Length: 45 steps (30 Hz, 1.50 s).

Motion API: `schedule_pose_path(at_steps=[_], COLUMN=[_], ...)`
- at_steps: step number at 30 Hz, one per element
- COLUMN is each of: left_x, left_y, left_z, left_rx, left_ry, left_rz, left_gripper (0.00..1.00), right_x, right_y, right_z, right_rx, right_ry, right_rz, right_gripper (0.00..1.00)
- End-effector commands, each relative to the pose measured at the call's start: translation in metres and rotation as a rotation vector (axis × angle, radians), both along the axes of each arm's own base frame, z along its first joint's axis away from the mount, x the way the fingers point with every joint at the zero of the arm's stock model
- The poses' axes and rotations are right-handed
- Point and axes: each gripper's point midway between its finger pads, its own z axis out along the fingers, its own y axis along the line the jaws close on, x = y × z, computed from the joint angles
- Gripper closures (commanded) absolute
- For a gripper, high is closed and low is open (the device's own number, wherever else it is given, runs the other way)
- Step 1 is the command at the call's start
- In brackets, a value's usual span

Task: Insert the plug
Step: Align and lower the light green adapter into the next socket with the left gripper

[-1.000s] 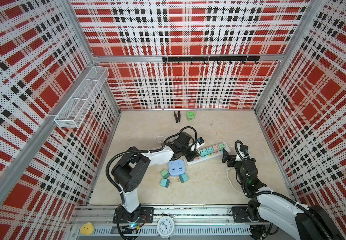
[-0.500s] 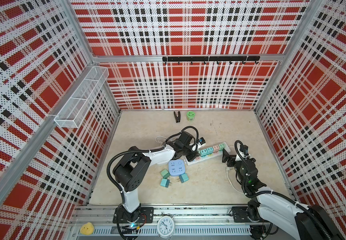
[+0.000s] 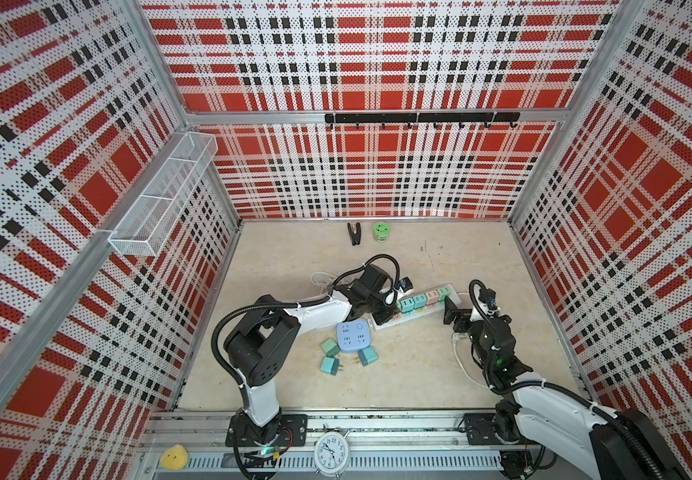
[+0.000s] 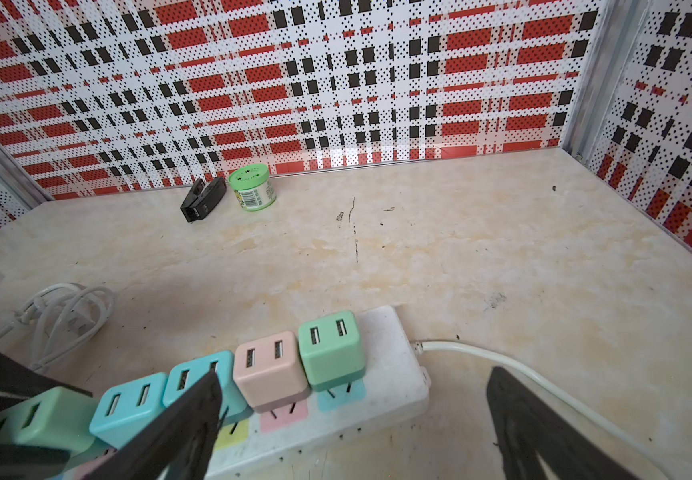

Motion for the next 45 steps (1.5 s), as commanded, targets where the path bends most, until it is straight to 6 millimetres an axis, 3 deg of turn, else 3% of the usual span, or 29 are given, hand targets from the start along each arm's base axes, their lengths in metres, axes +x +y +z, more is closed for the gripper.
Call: schedule_pose_path(at_steps=[1, 30, 45], left_x=[-0.003, -0.003, -0.004], left_y=[0.004, -0.005, -0.004], left_z=[0.007, -0.013, -0.053], left_rx=[0.018, 0.033, 0.073], left_ry=[-0.016, 0.053, 0.188], left_rz=[0.0, -0.035, -0.016], left_gripper=[1.0, 1.0, 1.0], right_x=[0.006, 0.006, 0.006], right_y=[0.003, 0.004, 0.004], right_z=[0.019, 0.019, 0.018], right_rx=[0.032, 0.034, 0.033], right_ry=[-0.056, -0.053, -0.049], right_rz=[0.002, 0.011, 0.011], right_gripper=[0.0, 0.0, 0.0])
